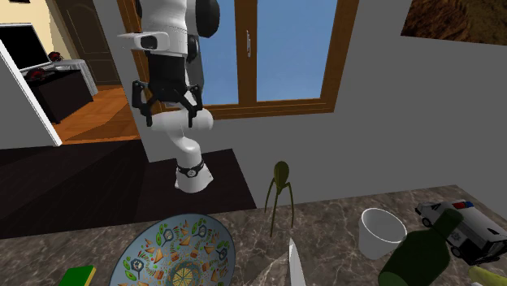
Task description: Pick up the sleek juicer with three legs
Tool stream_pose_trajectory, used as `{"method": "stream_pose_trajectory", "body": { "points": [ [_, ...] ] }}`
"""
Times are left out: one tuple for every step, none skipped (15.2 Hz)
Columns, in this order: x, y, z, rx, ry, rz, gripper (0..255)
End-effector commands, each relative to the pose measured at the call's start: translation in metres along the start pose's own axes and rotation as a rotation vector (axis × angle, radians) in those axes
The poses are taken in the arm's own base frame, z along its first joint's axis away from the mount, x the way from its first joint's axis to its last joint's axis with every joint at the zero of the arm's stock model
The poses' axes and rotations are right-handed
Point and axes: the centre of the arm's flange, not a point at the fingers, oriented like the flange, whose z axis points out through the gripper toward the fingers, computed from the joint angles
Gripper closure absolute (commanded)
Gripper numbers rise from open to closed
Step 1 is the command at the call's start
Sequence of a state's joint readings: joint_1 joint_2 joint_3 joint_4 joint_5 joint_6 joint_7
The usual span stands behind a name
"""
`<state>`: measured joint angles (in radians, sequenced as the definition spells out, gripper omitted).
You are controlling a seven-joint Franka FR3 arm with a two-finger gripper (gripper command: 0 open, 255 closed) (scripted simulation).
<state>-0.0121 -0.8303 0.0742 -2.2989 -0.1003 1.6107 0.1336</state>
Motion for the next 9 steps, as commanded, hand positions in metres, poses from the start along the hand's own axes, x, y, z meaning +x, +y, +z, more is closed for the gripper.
{"method": "stream_pose_trajectory", "body": {
  "points": [
    [0.0, 0.0, 0.0, 0.0, 0.0, 0.0, 0],
    [-0.001, -0.011, 0.007, 0.006, 0.006, -0.012, 0],
    [-0.001, -0.021, 0.013, 0.011, 0.011, -0.023, 0],
    [-0.002, -0.032, 0.02, 0.017, 0.017, -0.035, 0],
    [-0.003, -0.042, 0.026, 0.022, 0.022, -0.046, 0],
    [-0.003, -0.053, 0.033, 0.028, 0.028, -0.058, 0],
    [-0.004, -0.064, 0.039, 0.033, 0.033, -0.069, 0],
    [-0.005, -0.074, 0.045, 0.039, 0.039, -0.081, 0],
    [-0.006, -0.085, 0.051, 0.045, 0.045, -0.092, 0]
  ]
}}
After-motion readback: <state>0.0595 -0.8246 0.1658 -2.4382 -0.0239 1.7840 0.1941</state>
